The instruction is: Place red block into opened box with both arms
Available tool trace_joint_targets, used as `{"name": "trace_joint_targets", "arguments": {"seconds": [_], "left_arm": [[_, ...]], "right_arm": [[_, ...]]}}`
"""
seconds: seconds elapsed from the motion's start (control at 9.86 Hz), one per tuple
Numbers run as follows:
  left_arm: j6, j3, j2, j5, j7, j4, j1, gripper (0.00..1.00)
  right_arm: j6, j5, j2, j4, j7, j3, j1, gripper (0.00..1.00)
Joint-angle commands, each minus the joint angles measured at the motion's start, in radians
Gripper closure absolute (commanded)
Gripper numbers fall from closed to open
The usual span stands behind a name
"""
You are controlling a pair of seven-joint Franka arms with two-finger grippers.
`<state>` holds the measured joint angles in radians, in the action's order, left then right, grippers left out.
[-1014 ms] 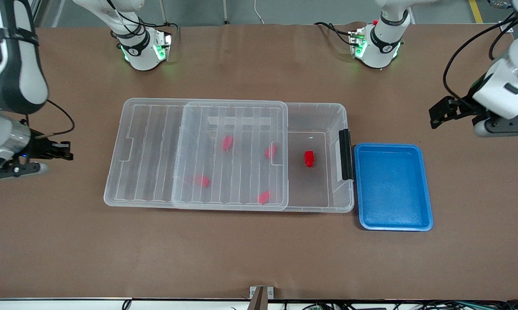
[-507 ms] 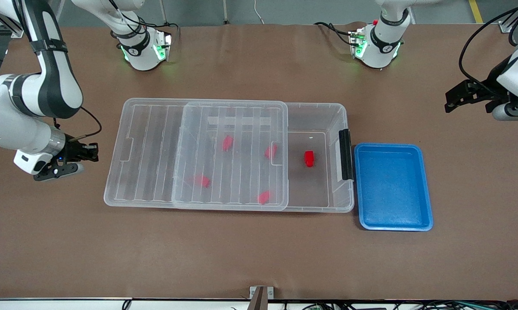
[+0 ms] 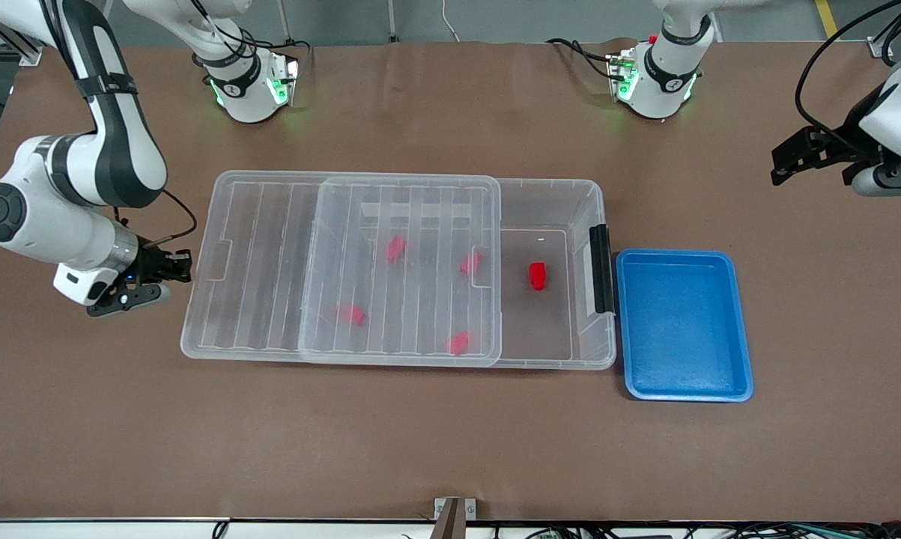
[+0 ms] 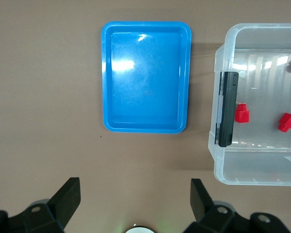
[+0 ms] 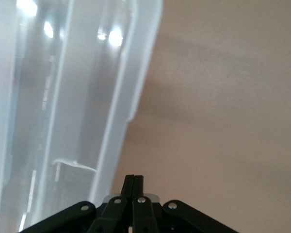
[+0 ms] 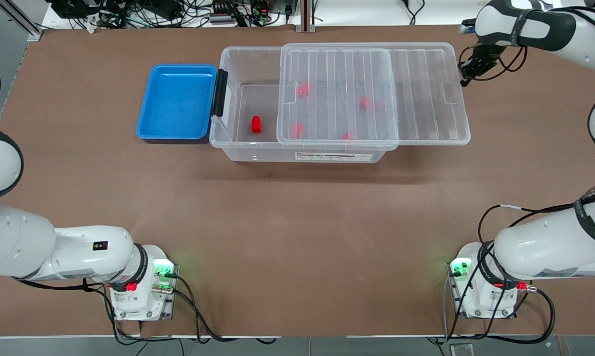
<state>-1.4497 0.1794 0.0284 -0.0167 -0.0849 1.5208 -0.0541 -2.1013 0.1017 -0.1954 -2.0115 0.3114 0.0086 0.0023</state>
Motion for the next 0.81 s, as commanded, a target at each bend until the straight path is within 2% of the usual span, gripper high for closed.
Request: {"name": "trace_joint_targets", "arguments": {"seconds": [0.0,0.3,0.71], "left_arm": [[0.026,0.002,0.030,-0.009,-0.021,0.044,0.022,0.00],[0.025,-0.008,0.025,0.004,-0.010,0.044,0.013,0.00],[0.025,-0.012,0.025,0.006,0.008,0.044,-0.024,0.00]], "right_arm": [[-0.013,0.027,-0.004,-0.010,0.002,-0.003,0.025,1.00],[-0.010,0.065,-0.012,-0.006,-0.015,-0.001,0.045,1.00],[-0.008,0.072,-0.033,0.026,-0.138,-0.001,0.125,1.00]]}}
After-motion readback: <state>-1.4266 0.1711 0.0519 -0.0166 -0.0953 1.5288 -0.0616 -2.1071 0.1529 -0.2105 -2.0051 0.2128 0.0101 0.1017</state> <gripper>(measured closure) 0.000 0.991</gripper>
